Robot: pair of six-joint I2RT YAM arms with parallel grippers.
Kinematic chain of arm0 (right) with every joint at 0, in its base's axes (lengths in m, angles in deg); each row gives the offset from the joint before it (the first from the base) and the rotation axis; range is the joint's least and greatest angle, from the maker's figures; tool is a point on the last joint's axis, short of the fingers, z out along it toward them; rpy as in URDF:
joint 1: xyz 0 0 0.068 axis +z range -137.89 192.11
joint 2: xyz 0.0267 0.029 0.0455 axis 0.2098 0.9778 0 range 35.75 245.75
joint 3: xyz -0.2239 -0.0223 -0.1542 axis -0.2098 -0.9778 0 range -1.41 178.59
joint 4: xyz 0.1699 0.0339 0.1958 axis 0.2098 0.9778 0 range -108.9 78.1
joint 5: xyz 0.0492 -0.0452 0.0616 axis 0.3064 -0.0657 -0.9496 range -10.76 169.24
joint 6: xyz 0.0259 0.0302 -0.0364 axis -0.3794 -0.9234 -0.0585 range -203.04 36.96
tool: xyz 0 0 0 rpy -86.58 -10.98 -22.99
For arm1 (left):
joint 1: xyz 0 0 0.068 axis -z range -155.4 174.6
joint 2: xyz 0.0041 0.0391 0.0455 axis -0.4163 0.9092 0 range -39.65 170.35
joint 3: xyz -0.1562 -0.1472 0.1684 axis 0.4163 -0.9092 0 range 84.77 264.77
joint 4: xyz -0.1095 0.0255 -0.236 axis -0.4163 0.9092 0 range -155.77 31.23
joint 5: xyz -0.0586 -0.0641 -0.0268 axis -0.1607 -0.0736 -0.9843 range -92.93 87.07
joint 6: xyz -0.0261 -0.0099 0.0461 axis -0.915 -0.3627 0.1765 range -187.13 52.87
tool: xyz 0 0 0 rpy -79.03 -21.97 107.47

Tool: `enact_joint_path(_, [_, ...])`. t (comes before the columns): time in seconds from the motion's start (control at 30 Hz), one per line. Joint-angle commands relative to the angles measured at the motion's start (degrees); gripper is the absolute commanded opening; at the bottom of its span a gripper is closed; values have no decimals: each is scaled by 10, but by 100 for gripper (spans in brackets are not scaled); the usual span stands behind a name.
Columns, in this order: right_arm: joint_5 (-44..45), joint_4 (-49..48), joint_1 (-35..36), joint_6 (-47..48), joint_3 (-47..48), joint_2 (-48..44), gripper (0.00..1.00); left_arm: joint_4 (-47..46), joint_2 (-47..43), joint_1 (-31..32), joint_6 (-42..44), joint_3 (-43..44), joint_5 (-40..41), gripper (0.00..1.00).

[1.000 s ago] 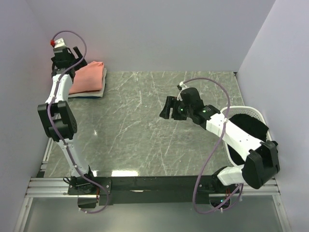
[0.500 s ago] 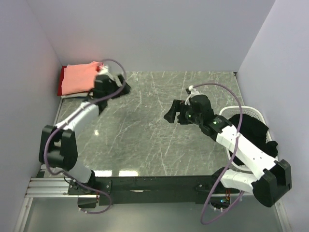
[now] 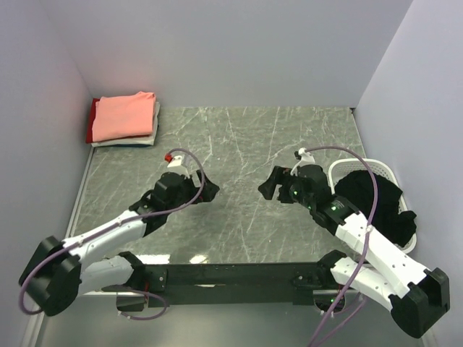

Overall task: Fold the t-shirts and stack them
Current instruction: Reset both grippers

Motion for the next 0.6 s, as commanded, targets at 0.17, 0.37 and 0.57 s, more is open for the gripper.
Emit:
enact_joint_path(0.17, [59,-21,0,-16,-28,-21,89,-3,-116,8,-31,-29,16,99])
enact_joint_path(0.37, [78,-17,-1,-15,-15,1,88,-3,-138,7,-29,-35,-5,99])
enact_joint_path(0.57, [93,-9,-2,-19,-8,8,88,-30,-152,6,-45,-46,-19,100])
